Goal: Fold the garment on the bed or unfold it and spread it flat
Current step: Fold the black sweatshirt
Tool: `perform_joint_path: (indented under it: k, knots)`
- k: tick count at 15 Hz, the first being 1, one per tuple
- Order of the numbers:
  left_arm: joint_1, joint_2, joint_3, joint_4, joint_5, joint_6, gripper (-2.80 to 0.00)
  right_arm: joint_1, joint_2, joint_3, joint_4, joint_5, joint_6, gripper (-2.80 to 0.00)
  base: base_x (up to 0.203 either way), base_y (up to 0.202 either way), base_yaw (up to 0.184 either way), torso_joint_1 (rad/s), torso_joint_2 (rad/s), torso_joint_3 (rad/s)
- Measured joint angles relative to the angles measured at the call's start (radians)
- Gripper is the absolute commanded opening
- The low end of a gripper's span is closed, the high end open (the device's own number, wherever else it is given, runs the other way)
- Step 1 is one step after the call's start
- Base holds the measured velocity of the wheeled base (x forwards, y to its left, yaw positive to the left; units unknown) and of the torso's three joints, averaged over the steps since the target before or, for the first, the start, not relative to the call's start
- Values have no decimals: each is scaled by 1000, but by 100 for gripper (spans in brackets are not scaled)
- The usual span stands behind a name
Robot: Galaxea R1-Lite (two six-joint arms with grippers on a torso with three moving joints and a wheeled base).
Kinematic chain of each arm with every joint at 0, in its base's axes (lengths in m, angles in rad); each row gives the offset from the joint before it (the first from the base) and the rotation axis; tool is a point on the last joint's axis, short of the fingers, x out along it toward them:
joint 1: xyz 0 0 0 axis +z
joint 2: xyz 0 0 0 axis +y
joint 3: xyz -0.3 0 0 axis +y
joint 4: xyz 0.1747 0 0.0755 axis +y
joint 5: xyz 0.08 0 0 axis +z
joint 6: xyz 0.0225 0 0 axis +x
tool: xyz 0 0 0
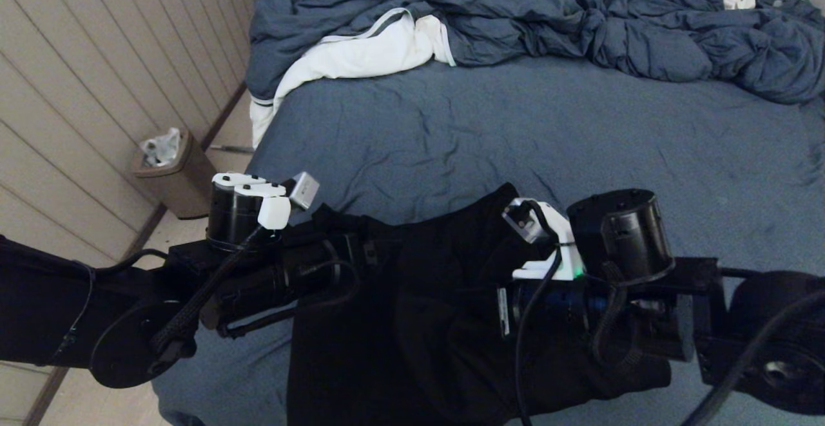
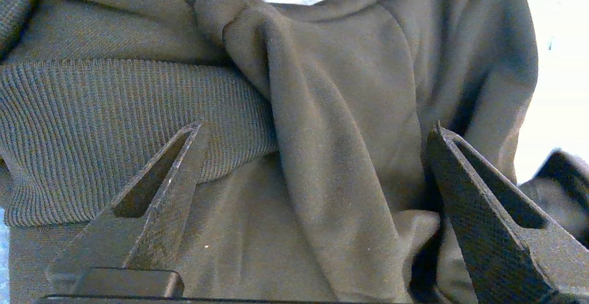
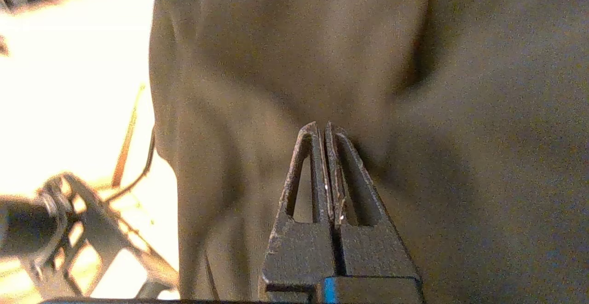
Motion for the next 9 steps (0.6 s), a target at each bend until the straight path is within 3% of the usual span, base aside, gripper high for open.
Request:
perform_joint_path:
  k: [4, 9]
  knots:
    - [0, -5, 3, 0, 0, 0, 0, -4, -38, 87, -8, -2, 0, -280, 0, 0, 0, 0, 0, 0]
    - [17, -73, -11, 49, 11, 0, 0, -51, -127, 36, 14, -3, -10, -280, 0, 0, 0, 0, 0, 0]
